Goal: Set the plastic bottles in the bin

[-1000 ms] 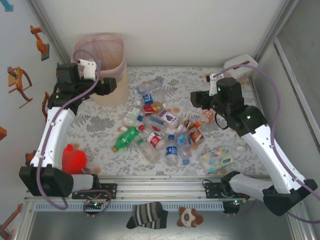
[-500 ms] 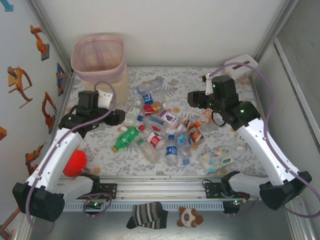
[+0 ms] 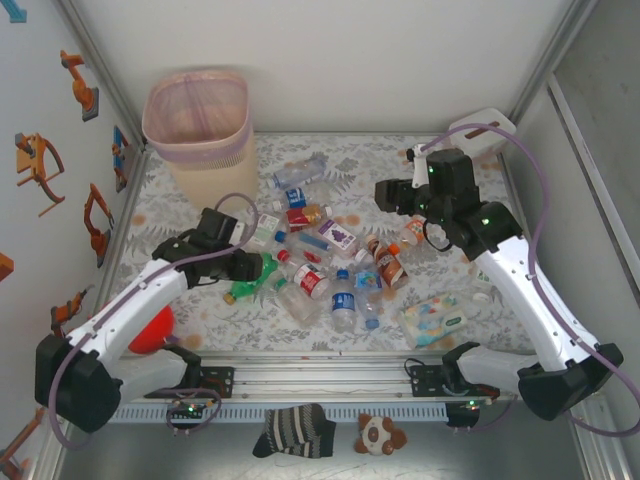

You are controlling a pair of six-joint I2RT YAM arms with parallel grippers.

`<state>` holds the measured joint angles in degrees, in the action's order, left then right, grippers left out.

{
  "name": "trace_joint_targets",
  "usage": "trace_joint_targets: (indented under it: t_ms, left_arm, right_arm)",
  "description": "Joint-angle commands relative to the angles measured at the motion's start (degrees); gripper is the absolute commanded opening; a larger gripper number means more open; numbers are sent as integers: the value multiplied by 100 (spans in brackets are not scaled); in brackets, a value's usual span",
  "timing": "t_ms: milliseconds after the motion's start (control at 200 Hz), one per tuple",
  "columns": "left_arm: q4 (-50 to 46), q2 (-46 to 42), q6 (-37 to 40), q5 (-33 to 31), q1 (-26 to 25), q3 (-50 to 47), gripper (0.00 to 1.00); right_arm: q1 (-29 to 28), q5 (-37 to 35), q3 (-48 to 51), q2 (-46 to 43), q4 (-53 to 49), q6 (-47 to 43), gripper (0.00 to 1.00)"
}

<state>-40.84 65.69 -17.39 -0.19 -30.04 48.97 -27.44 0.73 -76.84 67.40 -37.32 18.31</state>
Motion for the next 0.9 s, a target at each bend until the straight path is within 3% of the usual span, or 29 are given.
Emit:
trace_joint_targets:
  t_ms: [0,155,366,896]
  left_arm:
    - [-130,313,166,46,-129,8,74]
    - [-216,858,616,113,-141,223,75]
    - [-102,1313,554,-242,-169,193,76]
    - [229,2119,634,134,-167,242,80]
  right_arm:
    - [44,77,98,-21,173,116,74]
    - [63,95,99,-68,173,112,74]
    - [81,43,176,-189,166,138,74]
    - [107,103,129,-227,157,167,74]
